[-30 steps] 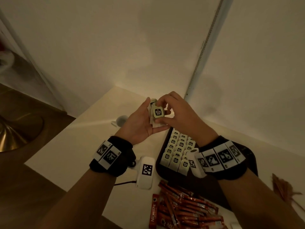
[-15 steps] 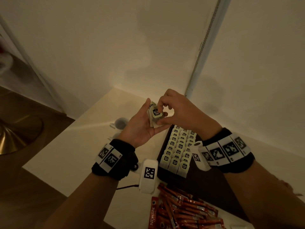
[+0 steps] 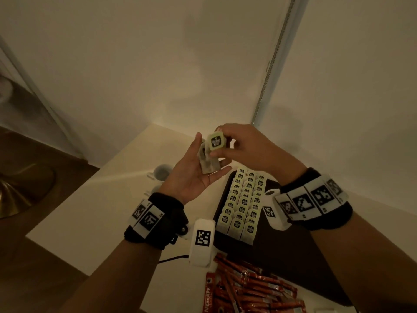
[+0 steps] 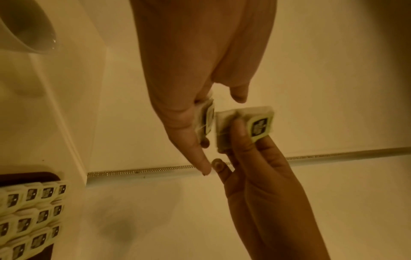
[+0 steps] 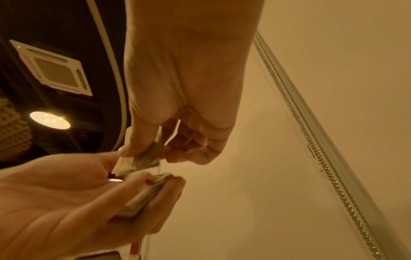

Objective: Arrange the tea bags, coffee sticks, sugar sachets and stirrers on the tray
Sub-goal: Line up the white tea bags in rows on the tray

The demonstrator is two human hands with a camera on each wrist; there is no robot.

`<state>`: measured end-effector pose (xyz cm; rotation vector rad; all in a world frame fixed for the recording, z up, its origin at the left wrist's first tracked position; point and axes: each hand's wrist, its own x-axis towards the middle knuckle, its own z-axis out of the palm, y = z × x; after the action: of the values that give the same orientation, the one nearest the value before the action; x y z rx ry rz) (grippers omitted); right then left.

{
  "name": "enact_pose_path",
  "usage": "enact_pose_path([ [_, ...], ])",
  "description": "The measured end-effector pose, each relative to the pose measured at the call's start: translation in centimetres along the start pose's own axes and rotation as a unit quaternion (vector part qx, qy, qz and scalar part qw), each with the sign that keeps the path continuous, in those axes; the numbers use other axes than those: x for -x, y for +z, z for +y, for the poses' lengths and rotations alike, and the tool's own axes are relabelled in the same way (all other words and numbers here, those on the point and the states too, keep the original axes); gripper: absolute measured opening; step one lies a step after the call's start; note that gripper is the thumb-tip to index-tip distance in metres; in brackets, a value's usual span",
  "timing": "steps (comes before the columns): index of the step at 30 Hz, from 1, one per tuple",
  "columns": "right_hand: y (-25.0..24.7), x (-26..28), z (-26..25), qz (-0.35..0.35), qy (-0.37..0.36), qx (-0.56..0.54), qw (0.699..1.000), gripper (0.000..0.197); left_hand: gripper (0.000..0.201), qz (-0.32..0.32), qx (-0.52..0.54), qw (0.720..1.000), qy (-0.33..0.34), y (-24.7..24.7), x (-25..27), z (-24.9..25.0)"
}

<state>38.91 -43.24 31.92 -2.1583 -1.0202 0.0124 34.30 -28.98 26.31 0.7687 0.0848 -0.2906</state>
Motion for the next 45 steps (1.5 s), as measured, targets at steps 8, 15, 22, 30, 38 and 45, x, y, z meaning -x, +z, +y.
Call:
enact_pose_path([
  [8, -2.3, -0.8, -1.2, 0.066, 0.080, -0.101, 0.989, 0.043, 0.019, 0.014, -0.007, 0.994, 0.111, 1.1, 0.0, 0.2],
  [15, -2.6, -0.8, -1.8, 0.045, 0.073, -0.095, 0.992, 0.027, 0.008, 0.015, 0.028, 0.990, 0.138, 1.4, -0.1, 0.3],
  [22, -3.8, -1.6, -3.0, 0.112, 0.075, -0.055, 0.989, 0.009, 0.008, 0.026, 0.094, 0.986, 0.134, 1.8, 0.4, -0.1],
  [30, -4.3, -2.2, -4.2, 0.071, 0.066, 0.022, 0.995, 0.012, 0.020, 0.032, 0.129, 0.985, 0.112, 2.2, 0.8, -0.3],
  [38, -3.8, -2.7, -4.2, 0.066, 0.090, 0.075, 0.991, 0.013, 0.031, -0.010, 0.106, 0.992, 0.070, 3.0, 1.3, -0.8],
  [45, -3.8, -2.8, -3.9, 0.062, 0.116, 0.073, 0.989, 0.010, 0.028, 0.009, 0.159, 0.986, 0.055, 3.3, 1.2, -1.3],
])
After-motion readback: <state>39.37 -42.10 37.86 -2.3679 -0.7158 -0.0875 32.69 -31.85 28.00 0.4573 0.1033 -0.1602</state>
